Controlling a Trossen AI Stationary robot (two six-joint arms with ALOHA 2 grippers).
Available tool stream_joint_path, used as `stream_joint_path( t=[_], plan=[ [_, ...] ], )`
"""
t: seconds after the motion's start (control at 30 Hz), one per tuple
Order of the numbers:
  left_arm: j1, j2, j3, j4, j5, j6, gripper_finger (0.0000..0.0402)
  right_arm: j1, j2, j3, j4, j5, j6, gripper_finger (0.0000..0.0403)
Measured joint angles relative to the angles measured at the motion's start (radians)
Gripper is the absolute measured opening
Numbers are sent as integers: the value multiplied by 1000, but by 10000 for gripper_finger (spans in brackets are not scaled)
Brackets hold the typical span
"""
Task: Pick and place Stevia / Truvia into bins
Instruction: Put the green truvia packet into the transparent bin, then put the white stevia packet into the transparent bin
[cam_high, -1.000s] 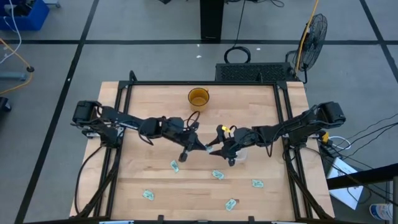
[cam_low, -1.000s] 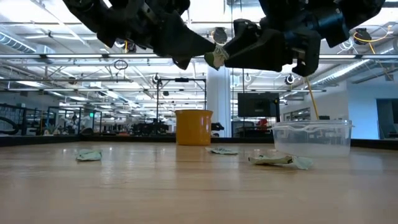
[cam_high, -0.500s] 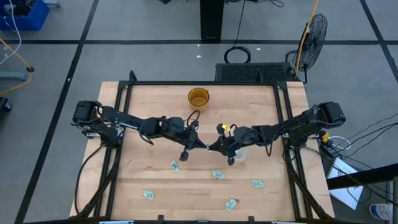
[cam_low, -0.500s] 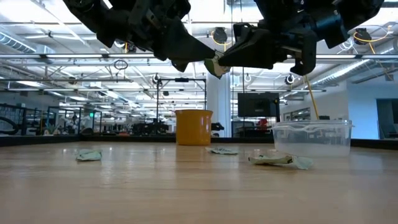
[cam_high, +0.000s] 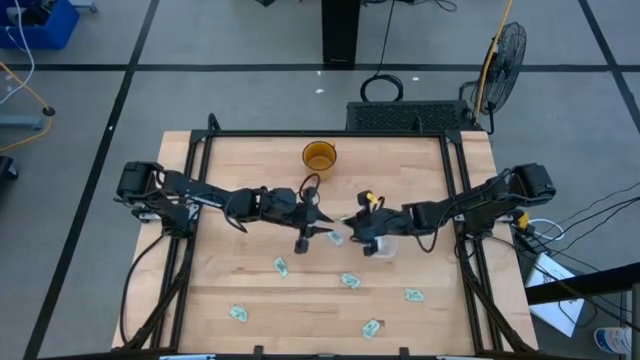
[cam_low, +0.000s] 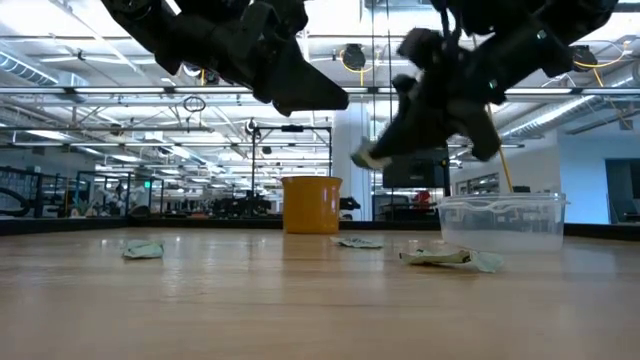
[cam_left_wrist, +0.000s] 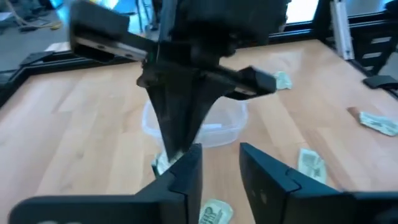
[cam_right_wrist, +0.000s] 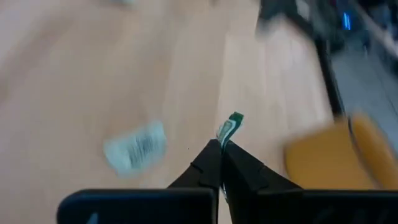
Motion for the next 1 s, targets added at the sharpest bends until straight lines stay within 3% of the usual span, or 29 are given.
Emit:
stream_joint_path(
  t=[0.2, 0.27, 0.43, 0.53, 0.73, 1.0],
  plan=[
    [0, 0, 0, -59, -95, -41, 128, 66, -67, 0, -248, 332, 90, 1],
    [0, 0, 0, -89, -104, -79, 129, 101, -118, 0, -354, 370, 185, 1],
    [-8, 0, 0, -159, -92, -111, 129, 147, -238, 1, -603, 85, 570, 1],
    [-14, 0, 0, -184, -92, -106, 129, 163, -263, 1, -693, -31, 660, 1],
    [-22, 0, 0, -187, -93, -134, 129, 156, -223, 0, -708, -40, 669, 10],
    [-38, 0, 0, -229, -93, -172, 129, 131, -123, 0, -673, -43, 638, 62]
  ],
)
